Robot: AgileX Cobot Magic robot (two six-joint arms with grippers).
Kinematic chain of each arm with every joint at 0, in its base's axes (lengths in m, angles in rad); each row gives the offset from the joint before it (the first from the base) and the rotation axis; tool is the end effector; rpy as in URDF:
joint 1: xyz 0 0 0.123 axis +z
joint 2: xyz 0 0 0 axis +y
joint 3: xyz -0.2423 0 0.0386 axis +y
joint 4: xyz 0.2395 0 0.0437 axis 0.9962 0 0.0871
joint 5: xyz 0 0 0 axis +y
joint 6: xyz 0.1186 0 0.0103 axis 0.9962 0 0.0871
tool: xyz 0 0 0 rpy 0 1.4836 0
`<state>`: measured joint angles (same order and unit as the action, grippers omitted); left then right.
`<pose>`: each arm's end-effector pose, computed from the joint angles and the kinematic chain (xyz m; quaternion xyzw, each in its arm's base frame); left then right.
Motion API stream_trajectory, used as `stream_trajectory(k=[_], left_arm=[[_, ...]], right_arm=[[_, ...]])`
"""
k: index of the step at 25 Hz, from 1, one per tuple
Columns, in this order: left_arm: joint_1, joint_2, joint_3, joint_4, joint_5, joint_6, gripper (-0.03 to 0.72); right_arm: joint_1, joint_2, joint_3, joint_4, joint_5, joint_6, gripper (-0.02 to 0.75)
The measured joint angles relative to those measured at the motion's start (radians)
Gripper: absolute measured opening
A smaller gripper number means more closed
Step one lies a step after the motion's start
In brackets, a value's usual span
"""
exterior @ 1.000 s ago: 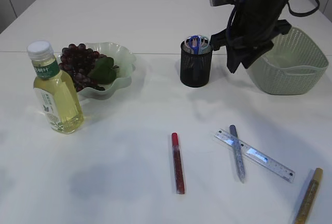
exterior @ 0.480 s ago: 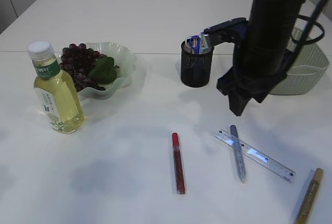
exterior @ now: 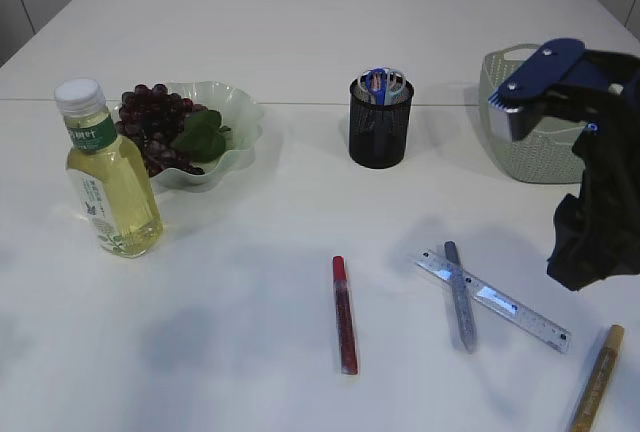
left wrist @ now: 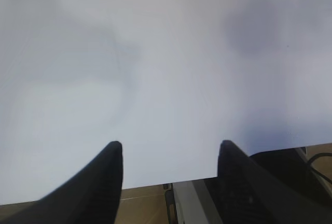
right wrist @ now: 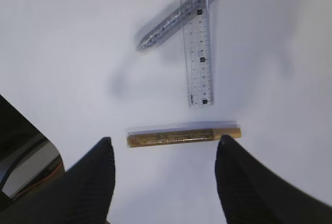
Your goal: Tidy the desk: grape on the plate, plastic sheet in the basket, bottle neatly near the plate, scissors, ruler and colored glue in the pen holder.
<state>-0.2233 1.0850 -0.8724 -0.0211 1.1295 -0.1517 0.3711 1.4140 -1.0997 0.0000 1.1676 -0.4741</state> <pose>0.1958 -0.0468 0.2343 0.0324 0.9870 -0.0393 0.1526 0.2445 0.0951 0.2187 -0.4085 0.9085 -0.0045 0.0878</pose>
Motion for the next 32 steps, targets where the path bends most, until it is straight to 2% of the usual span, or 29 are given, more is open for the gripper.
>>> stream_trajectory(k=[8, 14, 21, 23, 28, 32], left_arm=[[0.0, 0.0, 0.0, 0.0, -0.007, 0.0, 0.426], [0.0, 0.0, 0.0, 0.0, -0.016, 0.0, 0.426], [0.0, 0.0, 0.0, -0.002, -0.022, 0.0, 0.426], [0.0, 0.0, 0.0, -0.002, -0.022, 0.0, 0.426], [0.0, 0.0, 0.0, -0.003, -0.028, 0.0, 0.426], [0.0, 0.0, 0.0, -0.003, -0.031, 0.0, 0.426]], right_arm=[[0.0, 0.08, 0.054, 0.012, -0.172, -0.018, 0.327], [-0.002, 0.226, 0.054, 0.014, -0.228, -0.025, 0.312], [-0.002, 0.249, 0.054, 0.049, -0.267, 0.017, 0.313], [-0.002, 0.249, 0.054, 0.059, -0.277, 0.039, 0.338], [-0.002, 0.251, 0.054, 0.061, -0.271, 0.049, 0.51], [-0.002, 0.251, 0.046, 0.07, -0.232, 0.049, 0.533]])
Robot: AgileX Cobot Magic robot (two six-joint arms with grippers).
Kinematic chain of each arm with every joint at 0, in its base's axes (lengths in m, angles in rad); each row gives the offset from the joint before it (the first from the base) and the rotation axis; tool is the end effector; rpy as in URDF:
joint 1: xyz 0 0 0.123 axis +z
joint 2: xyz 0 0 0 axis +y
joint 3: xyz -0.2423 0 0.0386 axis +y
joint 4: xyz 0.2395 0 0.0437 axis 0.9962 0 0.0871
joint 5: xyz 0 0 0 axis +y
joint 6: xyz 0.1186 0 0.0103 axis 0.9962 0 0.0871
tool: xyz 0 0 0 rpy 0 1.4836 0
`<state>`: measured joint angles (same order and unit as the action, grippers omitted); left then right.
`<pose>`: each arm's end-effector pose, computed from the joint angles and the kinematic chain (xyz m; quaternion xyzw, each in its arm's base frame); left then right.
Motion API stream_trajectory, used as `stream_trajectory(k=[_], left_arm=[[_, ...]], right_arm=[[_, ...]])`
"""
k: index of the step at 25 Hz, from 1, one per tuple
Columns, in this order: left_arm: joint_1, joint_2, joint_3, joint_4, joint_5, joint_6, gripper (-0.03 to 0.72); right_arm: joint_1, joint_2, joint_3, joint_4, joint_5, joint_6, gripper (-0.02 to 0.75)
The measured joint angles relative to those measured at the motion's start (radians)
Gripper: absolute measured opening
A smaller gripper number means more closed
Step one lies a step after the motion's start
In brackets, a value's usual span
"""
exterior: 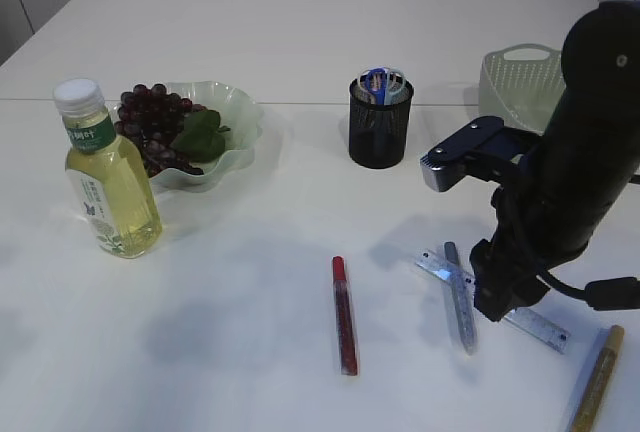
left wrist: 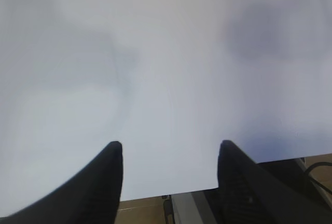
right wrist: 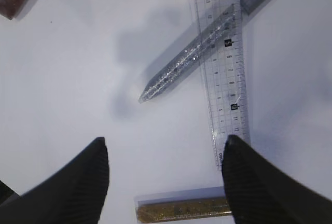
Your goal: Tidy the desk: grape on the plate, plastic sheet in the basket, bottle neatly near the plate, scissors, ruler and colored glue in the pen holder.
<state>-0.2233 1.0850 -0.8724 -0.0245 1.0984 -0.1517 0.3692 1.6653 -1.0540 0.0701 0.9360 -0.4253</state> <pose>0.1991 -0.0479 0.2355 0.0316 0.9844 -0.0437 0.1674 0.2734 0.1130 0.1408 -0.3684 0.9276 0.0278 0.0561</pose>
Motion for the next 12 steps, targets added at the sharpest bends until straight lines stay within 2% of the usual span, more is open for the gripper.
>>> stream_trajectory(k=[4, 6, 10, 12], left_arm=[[0.0, 0.0, 0.0, 0.0, -0.008, 0.0, 0.426], [0.0, 0.0, 0.0, 0.0, -0.013, 0.0, 0.426], [0.0, 0.0, 0.0, 0.0, -0.013, 0.0, 0.426], [0.0, 0.0, 0.0, 0.0, -0.015, 0.0, 0.426]], right_arm=[[-0.002, 0.004, 0.0, 0.003, 0.008, -0.082, 0.534], [-0.025, 0.009, 0.0, 0.054, 0.015, -0.169, 0.534], [-0.128, 0.021, -0.016, 0.201, 0.05, -0.352, 0.535], [-0.179, 0.023, -0.026, 0.224, 0.055, -0.407, 0.535]])
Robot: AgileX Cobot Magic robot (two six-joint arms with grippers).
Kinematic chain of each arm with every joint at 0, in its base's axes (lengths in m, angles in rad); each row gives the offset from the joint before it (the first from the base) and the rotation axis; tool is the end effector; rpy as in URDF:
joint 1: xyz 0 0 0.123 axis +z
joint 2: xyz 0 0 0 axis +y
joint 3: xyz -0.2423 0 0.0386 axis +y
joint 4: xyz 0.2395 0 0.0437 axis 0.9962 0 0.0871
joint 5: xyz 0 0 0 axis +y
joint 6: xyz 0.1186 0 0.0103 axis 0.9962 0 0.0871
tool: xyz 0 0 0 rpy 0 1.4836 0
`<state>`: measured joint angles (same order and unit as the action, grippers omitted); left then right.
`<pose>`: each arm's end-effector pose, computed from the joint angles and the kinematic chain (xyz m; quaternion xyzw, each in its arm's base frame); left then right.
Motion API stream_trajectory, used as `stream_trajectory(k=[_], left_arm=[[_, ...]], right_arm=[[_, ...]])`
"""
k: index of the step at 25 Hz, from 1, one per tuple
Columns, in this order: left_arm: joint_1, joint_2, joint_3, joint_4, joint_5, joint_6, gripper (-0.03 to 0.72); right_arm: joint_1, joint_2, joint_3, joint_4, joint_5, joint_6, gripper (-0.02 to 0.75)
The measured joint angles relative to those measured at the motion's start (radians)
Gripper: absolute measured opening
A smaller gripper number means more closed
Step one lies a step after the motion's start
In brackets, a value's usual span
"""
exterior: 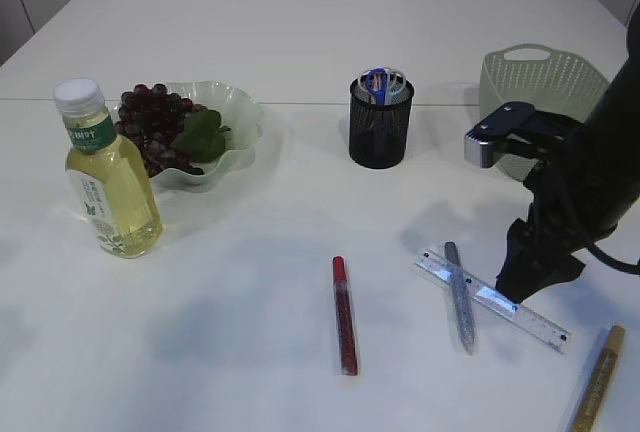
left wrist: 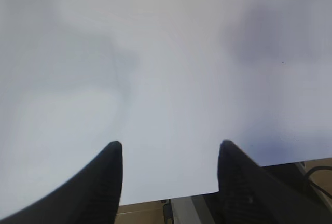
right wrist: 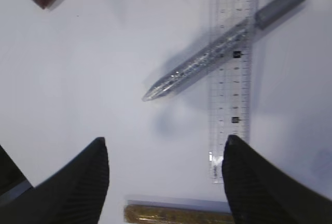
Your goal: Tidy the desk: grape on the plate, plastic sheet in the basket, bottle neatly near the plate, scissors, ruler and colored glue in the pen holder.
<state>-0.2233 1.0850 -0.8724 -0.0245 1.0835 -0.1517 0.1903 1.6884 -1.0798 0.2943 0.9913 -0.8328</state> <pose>0.2007 -0.0482 0.2361 0.0315 0.9831 -0.0450 0.1746 0.2864 0.0846 0.1429 -0.4172 0.8997 0.1095 0.0667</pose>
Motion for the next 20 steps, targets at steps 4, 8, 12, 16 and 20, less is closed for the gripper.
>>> stream_trajectory(k=[4, 8, 12, 16, 20], left_arm=[[0.0, 0.0, 0.0, 0.0, -0.015, 0.0, 0.426], [0.0, 0.0, 0.0, 0.0, -0.022, 0.0, 0.426], [0.0, 0.0, 0.0, 0.0, -0.016, 0.0, 0.426], [0.0, 0.0, 0.0, 0.0, -0.011, 0.0, 0.426], [0.0, 0.0, 0.0, 0.0, -0.01, 0.0, 0.426]], right_arm=[[-0.025, 0.03, -0.035, -0.029, 0.004, -0.041, 0.534], [-0.025, 0.13, -0.09, -0.06, 0.014, -0.041, 0.535], [-0.025, 0.204, -0.158, -0.064, 0.016, -0.041, 0.535], [-0.026, 0.236, -0.2, -0.066, 0.017, -0.041, 0.536], [-0.026, 0.245, -0.204, -0.052, 0.04, -0.041, 0.536]])
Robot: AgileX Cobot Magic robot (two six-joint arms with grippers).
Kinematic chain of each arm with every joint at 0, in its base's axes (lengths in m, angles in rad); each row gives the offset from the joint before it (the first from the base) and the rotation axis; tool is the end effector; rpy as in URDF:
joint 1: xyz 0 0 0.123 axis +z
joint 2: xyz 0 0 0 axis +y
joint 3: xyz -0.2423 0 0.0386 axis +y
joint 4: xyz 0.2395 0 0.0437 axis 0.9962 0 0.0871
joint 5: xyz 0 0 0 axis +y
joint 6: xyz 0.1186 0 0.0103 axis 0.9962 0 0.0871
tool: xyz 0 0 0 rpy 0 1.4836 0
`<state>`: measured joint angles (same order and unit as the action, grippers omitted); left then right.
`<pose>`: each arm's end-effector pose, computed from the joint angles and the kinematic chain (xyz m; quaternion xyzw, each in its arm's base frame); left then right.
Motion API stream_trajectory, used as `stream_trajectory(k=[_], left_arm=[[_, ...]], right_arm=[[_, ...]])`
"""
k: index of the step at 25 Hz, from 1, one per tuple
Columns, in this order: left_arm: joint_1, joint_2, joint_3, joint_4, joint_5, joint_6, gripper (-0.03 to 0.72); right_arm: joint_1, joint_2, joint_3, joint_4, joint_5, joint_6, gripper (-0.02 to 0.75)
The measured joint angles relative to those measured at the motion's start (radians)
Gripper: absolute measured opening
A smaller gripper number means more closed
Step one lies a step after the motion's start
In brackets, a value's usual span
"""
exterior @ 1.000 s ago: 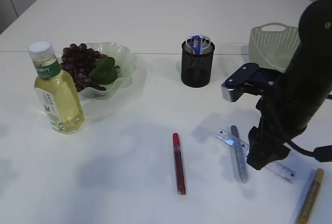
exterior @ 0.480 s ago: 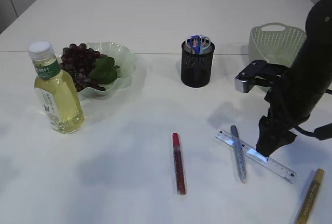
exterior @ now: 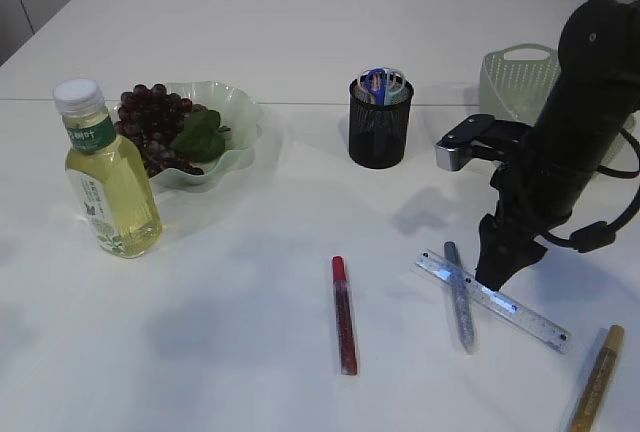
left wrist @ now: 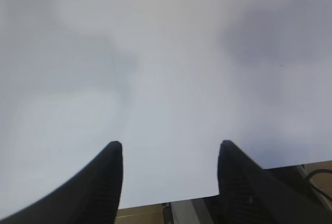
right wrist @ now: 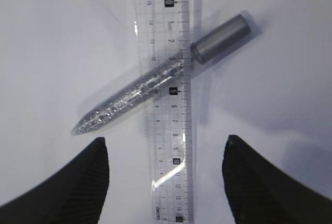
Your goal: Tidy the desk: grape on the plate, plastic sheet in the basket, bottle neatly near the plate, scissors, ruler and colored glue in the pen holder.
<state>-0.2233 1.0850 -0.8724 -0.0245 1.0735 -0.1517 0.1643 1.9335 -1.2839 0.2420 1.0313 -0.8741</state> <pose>0.2018 -0.0485 0.2366 0.0314 0.9822 -0.0459 0.1794 0.3294 0.0794 0.1093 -0.4377 0.8932 0.1004 0.0251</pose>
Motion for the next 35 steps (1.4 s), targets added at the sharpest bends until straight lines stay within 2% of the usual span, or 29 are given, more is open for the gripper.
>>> stream_trajectory(k=[8, 15, 26, 35], left_arm=[[0.0, 0.0, 0.0, 0.008, 0.002, 0.0, 0.426], [0.0, 0.0, 0.0, 0.025, 0.002, 0.0, 0.426], [0.0, 0.0, 0.0, 0.025, 0.004, 0.0, 0.426], [0.0, 0.0, 0.0, 0.025, 0.01, 0.0, 0.426]], right_arm=[[0.0, 0.0, 0.0, 0.018, 0.026, 0.002, 0.536], [0.0, 0.0, 0.0, -0.055, 0.027, 0.013, 0.536], [0.052, 0.041, 0.0, -0.084, -0.009, 0.028, 0.536], [0.054, 0.088, 0.0, -0.115, -0.041, 0.052, 0.536]])
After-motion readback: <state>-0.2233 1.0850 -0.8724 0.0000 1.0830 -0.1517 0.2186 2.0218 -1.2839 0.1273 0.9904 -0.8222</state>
